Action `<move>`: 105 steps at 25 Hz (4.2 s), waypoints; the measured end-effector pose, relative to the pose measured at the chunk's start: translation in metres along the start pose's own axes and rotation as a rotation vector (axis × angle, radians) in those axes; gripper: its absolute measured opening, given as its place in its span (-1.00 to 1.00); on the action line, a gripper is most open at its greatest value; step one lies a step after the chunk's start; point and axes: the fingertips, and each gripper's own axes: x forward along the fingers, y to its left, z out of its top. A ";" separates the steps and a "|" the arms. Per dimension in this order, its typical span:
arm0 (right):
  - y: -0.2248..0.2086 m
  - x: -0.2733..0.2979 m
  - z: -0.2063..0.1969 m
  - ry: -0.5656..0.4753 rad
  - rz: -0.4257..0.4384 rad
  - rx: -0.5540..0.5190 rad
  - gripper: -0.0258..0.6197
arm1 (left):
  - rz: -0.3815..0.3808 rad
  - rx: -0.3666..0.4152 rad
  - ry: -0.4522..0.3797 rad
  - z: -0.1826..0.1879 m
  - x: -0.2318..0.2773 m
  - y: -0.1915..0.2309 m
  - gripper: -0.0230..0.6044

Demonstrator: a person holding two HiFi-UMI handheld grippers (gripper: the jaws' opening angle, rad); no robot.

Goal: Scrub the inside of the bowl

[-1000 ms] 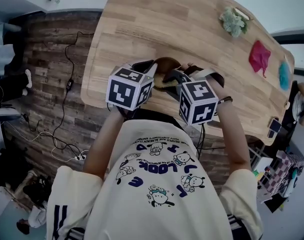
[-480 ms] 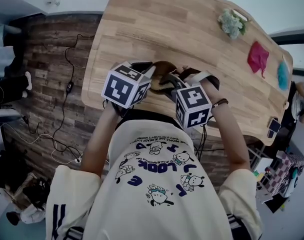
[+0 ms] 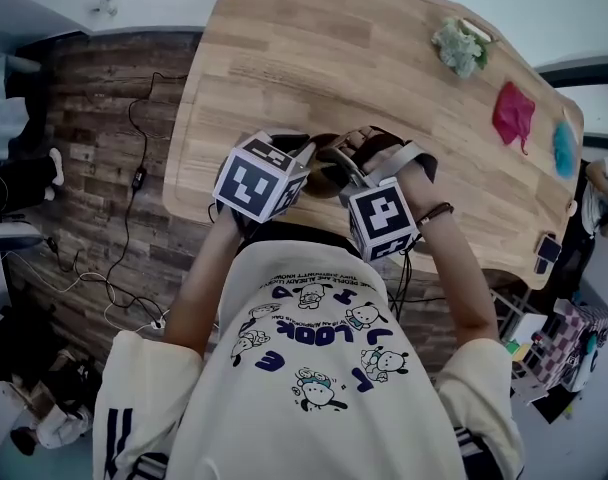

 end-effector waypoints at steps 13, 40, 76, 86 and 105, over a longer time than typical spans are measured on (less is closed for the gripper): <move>0.002 -0.005 0.000 -0.013 -0.117 -0.191 -0.68 | -0.048 0.054 0.034 0.005 -0.003 0.000 -0.75; -0.050 -0.007 -0.007 -0.239 -0.172 1.464 -0.68 | 0.149 -0.302 -0.340 0.035 -0.034 0.041 -0.73; -0.064 -0.033 -0.066 -0.174 -0.730 1.665 -0.67 | 0.158 -0.478 -0.395 0.022 -0.025 0.047 -0.75; -0.067 -0.010 -0.045 -0.129 -0.570 1.517 -0.67 | 0.138 -0.414 -0.385 0.032 -0.024 0.041 -0.72; -0.062 -0.005 -0.027 -0.233 -0.316 1.353 -0.68 | 0.105 -0.427 -0.398 0.032 -0.030 0.043 -0.72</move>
